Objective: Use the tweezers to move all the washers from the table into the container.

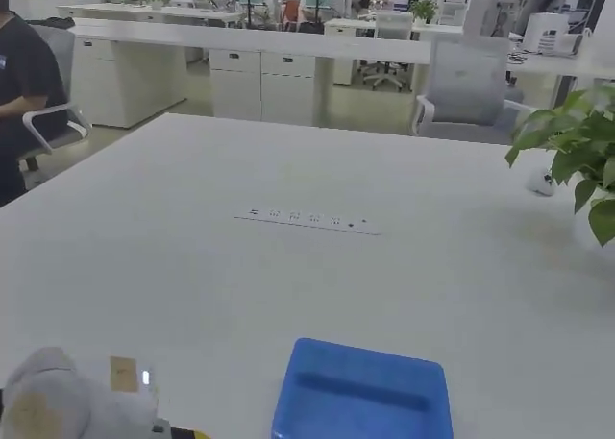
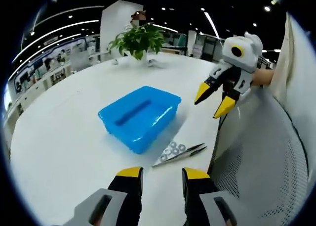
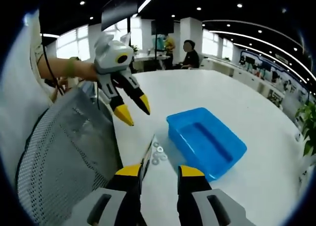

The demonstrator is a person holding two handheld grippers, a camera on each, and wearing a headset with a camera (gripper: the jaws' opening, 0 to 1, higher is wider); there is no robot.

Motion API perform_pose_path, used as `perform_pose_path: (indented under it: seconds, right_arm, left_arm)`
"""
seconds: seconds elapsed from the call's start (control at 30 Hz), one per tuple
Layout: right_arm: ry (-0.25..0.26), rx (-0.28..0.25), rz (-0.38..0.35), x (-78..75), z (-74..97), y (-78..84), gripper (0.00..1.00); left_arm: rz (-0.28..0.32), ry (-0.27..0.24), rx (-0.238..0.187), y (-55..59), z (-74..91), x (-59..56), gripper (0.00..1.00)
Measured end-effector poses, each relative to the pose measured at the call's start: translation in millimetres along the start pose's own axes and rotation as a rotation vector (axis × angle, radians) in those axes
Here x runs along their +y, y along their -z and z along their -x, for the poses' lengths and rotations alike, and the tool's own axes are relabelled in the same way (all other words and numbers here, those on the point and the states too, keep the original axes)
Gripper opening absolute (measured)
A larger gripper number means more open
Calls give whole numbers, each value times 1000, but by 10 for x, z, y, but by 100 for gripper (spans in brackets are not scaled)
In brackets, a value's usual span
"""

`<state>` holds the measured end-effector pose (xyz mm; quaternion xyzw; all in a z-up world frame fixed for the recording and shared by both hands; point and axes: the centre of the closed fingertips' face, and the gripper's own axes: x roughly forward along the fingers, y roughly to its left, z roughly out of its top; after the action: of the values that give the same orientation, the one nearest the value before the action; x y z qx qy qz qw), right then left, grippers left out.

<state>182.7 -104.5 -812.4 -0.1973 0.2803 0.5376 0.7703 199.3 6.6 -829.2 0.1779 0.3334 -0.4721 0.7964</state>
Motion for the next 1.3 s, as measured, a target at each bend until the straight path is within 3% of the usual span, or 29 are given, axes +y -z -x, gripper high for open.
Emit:
perform_pose_path:
  seconds: [0.07, 0.37, 0.5, 0.57, 0.63, 0.77, 0.93, 1.03, 1.07, 1.17, 1.3]
  right_arm:
    - [-21, 27, 26, 43, -48, 46, 24]
    - [-94, 145, 84, 198, -182, 251, 21]
    - [-118, 164, 80, 250, -213, 302, 21]
    - [-124, 169, 79, 274, -227, 323, 21]
    - [-130, 175, 76, 296, -234, 342, 20]
    - [-133, 182, 64, 317, -252, 390, 20]
    - [-127, 198, 52, 287, -248, 442, 19]
    - [-123, 196, 38, 254, -245, 450, 19]
    - [-119, 195, 33, 236, -249, 450, 19]
    - [-112, 201, 21, 189, -257, 467, 17]
    - [-105, 204, 19, 138, -266, 468, 18]
  left_arm:
    - [-68, 33, 79, 92, -36, -28, 27]
    - [-216, 99, 170, 132, -204, 1, 21]
    - [-263, 115, 191, 91, -282, 33, 19]
    - [-346, 124, 240, 106, -337, 61, 18]
    - [-393, 132, 269, 119, -381, 63, 16]
    - [-438, 162, 289, 98, -468, 10, 11]
    - [-526, 184, 358, 170, -515, 16, 7]
    - [-646, 174, 401, 212, -522, 65, 1]
    - [-659, 176, 413, 228, -512, 71, 0]
    - [-734, 200, 393, 216, -495, 16, 0]
    - [-737, 209, 366, 163, -409, -45, 0]
